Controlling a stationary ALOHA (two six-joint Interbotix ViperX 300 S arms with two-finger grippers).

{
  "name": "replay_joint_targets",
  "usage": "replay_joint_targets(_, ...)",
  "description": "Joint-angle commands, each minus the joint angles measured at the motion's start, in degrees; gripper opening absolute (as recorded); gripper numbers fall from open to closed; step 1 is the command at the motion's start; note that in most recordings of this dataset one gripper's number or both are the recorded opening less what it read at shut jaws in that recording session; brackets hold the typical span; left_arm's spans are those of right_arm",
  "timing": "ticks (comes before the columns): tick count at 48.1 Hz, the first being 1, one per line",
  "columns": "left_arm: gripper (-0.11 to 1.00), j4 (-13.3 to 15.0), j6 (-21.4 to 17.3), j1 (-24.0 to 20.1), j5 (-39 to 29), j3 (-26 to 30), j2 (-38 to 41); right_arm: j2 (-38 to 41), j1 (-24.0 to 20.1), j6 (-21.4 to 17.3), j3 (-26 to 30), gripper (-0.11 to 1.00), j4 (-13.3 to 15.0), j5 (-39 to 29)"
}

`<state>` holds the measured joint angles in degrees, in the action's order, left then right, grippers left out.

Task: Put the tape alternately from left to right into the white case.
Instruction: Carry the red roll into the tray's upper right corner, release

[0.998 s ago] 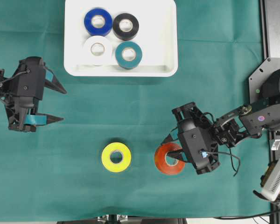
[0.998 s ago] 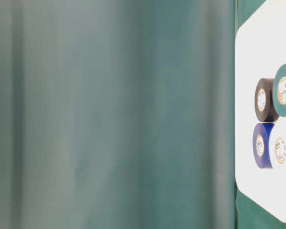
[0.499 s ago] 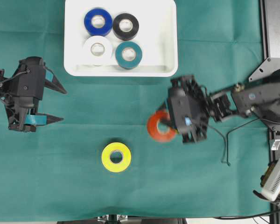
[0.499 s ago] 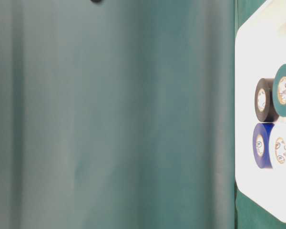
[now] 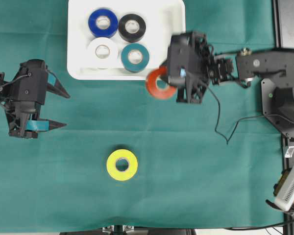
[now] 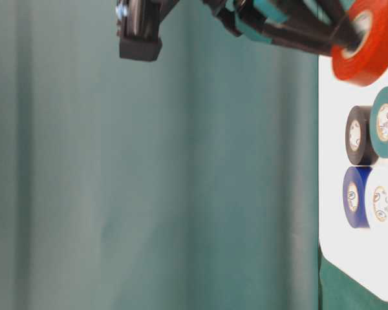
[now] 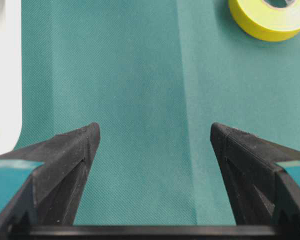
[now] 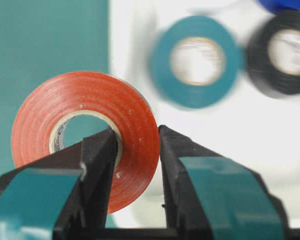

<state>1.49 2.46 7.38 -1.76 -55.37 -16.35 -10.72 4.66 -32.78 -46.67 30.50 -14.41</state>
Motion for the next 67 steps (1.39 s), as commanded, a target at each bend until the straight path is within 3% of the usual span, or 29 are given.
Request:
replay_joint_targets(1, 0.47, 0.0, 0.09, -0.09, 0.44, 0.62, -0.44, -1.05, 3.16, 0.09, 1.32, 0.24, 0.88, 0.18)
replay_joint_targets(15, 0.47, 0.09, 0.0, -0.09, 0.35, 0.09, -0.44, 1.14, 12.39, -0.09, 2.46, 0.24, 3.08, 1.85)
replay_joint_targets(34, 0.47, 0.09, -0.09, -0.09, 0.35, -0.18, -0.35, 7.29, 19.34, 0.09, 6.42, 0.24, 4.04, 2.64)
replay_joint_targets(47, 0.47, 0.0, -0.26, -0.09, 0.53, -0.44, -0.35, 8.96, 22.41, 0.09, 7.29, 0.24, 4.31, 2.64)
replay_joint_targets(67, 0.47, 0.0, -0.18, -0.09, 1.05, -0.35, -0.35, 9.76, 22.59, 0.09, 7.21, 0.24, 4.31, 3.87)
